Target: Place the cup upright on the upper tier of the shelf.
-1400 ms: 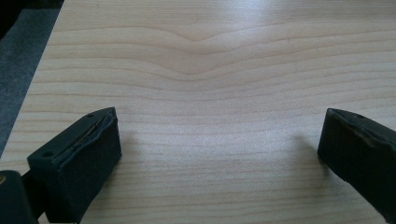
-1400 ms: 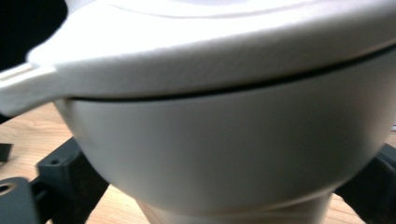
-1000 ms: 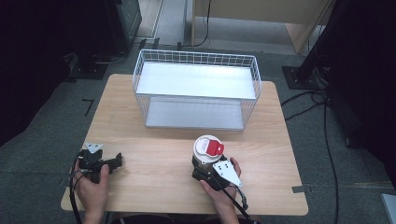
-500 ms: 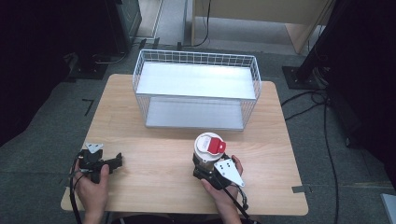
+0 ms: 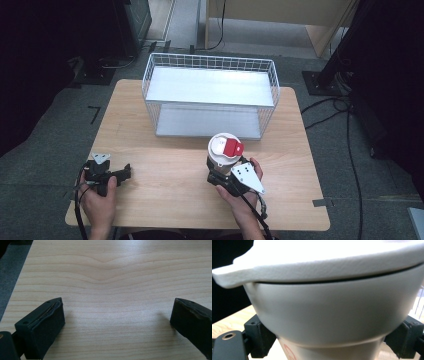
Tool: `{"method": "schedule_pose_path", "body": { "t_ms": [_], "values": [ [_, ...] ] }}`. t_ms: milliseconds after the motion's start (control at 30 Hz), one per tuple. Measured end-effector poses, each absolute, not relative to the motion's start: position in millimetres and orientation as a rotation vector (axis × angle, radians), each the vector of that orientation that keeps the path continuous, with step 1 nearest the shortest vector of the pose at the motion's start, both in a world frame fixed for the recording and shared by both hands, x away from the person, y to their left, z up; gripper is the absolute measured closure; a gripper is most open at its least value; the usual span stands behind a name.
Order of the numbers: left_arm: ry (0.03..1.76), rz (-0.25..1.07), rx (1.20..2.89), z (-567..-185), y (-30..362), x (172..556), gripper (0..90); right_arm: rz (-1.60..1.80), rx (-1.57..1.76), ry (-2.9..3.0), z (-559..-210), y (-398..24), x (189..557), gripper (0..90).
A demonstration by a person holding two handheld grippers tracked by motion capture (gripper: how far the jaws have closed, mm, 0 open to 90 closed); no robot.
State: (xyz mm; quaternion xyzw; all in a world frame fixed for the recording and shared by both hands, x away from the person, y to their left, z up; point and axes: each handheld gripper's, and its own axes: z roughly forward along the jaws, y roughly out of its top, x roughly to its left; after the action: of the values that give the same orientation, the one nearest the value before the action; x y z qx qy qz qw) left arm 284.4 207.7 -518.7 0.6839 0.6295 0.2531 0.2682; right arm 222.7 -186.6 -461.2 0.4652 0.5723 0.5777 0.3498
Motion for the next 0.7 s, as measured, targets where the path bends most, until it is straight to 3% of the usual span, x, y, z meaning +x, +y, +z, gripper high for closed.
{"method": "schedule_pose_path", "body": {
  "t_ms": [700],
  "values": [
    [1.699, 0.681, 1.846, -519, 208, 284, 0.0, 1.518, 1.147, 1.405, -408, -196, 244, 11.8]
  ]
}}
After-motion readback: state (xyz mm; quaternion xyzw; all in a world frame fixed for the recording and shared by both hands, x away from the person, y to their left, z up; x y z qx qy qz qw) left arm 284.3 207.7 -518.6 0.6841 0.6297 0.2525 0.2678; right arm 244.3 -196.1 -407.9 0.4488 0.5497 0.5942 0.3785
